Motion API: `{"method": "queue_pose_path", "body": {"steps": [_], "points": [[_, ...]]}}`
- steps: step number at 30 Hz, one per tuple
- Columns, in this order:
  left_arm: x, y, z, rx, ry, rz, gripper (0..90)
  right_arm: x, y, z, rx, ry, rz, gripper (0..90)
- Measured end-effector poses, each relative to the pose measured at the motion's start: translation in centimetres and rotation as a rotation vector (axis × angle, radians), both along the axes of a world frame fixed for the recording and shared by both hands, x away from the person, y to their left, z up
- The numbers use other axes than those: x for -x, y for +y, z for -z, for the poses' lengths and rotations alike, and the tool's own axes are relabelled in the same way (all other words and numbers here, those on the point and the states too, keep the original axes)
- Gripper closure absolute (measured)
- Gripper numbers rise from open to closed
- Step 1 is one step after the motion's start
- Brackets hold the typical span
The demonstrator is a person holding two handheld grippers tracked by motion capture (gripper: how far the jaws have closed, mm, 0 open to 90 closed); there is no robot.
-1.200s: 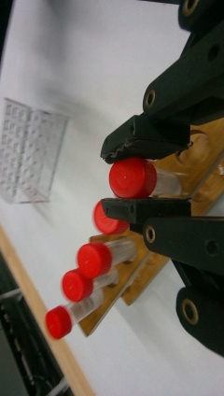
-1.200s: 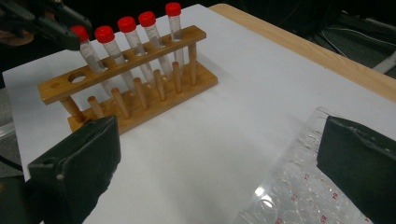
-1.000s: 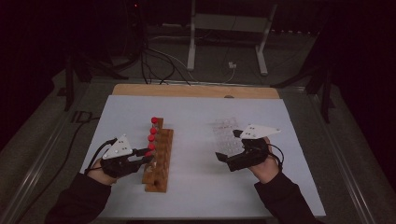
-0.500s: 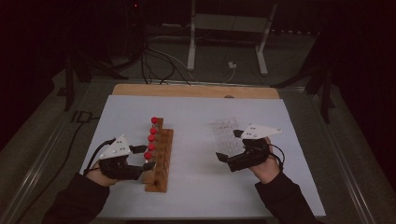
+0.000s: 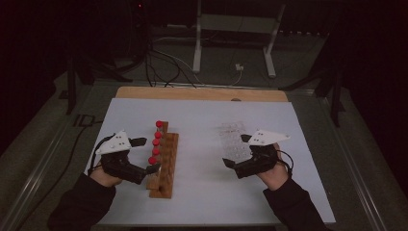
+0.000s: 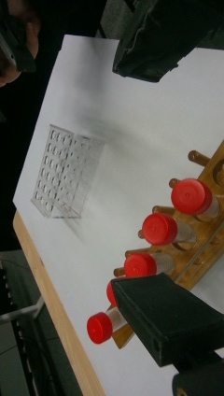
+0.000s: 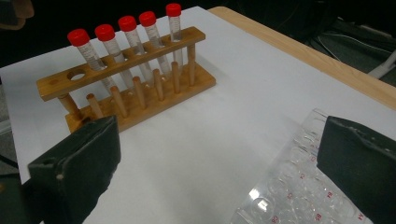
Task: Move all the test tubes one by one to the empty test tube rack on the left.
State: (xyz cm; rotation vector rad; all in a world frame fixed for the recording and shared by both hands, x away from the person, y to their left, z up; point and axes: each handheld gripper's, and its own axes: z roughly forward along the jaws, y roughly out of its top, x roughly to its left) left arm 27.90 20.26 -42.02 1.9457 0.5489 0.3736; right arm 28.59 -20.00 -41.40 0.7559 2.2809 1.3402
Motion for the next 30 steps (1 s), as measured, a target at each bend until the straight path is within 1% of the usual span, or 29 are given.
{"method": "queue_pose_path", "body": {"steps": [1,2,3,4,6,8,11,13,14,15,17,20,22,24,26,30], "points": [[0.0,0.1,0.1,-0.009,-0.025,-0.014,1.7,0.0,0.0,0.0,-0.002,0.0,0.002,0.0],[0.0,0.3,0.3,-0.008,-0.037,-0.021,1.7,0.1,-0.1,0.0,-0.003,-0.003,0.002,0.0],[-0.1,0.7,0.5,-0.003,-0.024,-0.028,1.8,0.2,-0.1,0.1,-0.007,-0.007,0.007,0.0],[-0.1,1.0,0.8,-0.002,-0.024,-0.039,1.7,0.3,-0.2,0.2,-0.012,-0.01,0.011,0.0],[-0.2,1.7,1.5,-0.02,-0.03,-0.064,1.7,0.5,-0.4,0.4,-0.012,-0.007,0.011,0.0],[-0.2,2.4,2.1,-0.017,-0.02,-0.069,1.7,0.7,-0.6,0.7,-0.009,-0.011,0.012,0.0],[-0.1,3.1,2.9,-0.008,-0.012,-0.074,1.7,0.9,-1.1,1.3,-0.013,-0.004,0.018,0.0],[-0.1,3.3,3.5,0.001,-0.015,-0.069,1.8,0.9,-1.3,1.8,-0.019,0.0,0.017,0.0],[-0.1,3.4,3.7,0.005,-0.01,-0.065,1.8,0.9,-1.4,2.0,-0.014,0.0,0.018,0.0],[0.0,3.4,4.1,0.005,-0.017,-0.062,1.8,0.9,-1.4,2.2,-0.007,-0.002,0.021,0.0],[0.0,3.4,4.6,-0.009,-0.016,-0.052,1.8,1.0,-1.6,2.5,-0.003,-0.008,0.025,0.0],[0.2,3.7,5.2,-0.005,-0.007,-0.054,1.8,1.2,-1.9,3.0,0.004,-0.02,0.036,0.0],[0.3,3.9,5.5,-0.004,0.0,-0.065,1.8,1.3,-2.2,3.3,0.015,-0.019,0.046,0.0],[0.4,4.1,6.0,-0.011,0.0,-0.077,1.8,1.5,-2.6,3.6,0.006,-0.019,0.052,0.0],[0.6,4.4,6.4,-0.015,0.007,-0.086,1.8,1.7,-3.1,4.0,0.003,-0.019,0.056,0.0],[1.1,4.8,7.2,0.001,0.032,-0.094,1.8,2.4,-4.4,4.6,-0.017,-0.029,0.068,0.0]]}}
